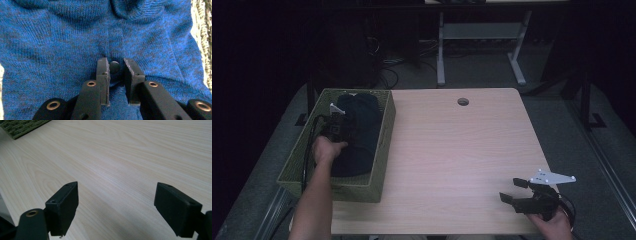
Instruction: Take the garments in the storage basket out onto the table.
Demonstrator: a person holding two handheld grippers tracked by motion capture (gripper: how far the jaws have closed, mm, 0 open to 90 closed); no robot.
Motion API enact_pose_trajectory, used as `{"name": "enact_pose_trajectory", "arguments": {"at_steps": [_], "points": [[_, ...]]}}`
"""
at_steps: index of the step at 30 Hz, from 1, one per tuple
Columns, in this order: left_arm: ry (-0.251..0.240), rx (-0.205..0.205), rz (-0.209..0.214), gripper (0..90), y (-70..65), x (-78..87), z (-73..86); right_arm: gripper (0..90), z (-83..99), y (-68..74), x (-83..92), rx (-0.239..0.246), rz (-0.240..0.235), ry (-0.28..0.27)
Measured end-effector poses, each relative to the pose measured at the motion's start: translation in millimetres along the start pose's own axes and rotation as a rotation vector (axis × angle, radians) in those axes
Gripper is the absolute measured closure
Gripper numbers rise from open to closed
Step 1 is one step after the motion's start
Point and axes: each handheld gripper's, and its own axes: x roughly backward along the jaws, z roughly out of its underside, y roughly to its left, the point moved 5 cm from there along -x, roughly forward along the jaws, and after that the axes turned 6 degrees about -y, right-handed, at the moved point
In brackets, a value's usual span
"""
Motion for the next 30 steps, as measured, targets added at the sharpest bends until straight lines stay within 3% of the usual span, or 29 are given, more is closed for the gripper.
{"name": "enact_pose_trajectory", "arguments": {"at_steps": [4,18,30], "points": [[-0.030,0.018,0.027,76.1,-0.2,12.1,-3.0,19.3,-0.8,0.0,0.0,-0.003,0.000,-0.004],[-0.114,-0.011,0.071,76.1,-10.3,50.9,-8.9,19.2,-1.5,0.7,-1.4,0.001,0.000,-0.006],[-0.217,-0.004,0.139,76.1,-16.4,87.2,-11.3,19.1,-1.3,1.4,-2.9,0.000,-0.005,-0.002]]}}
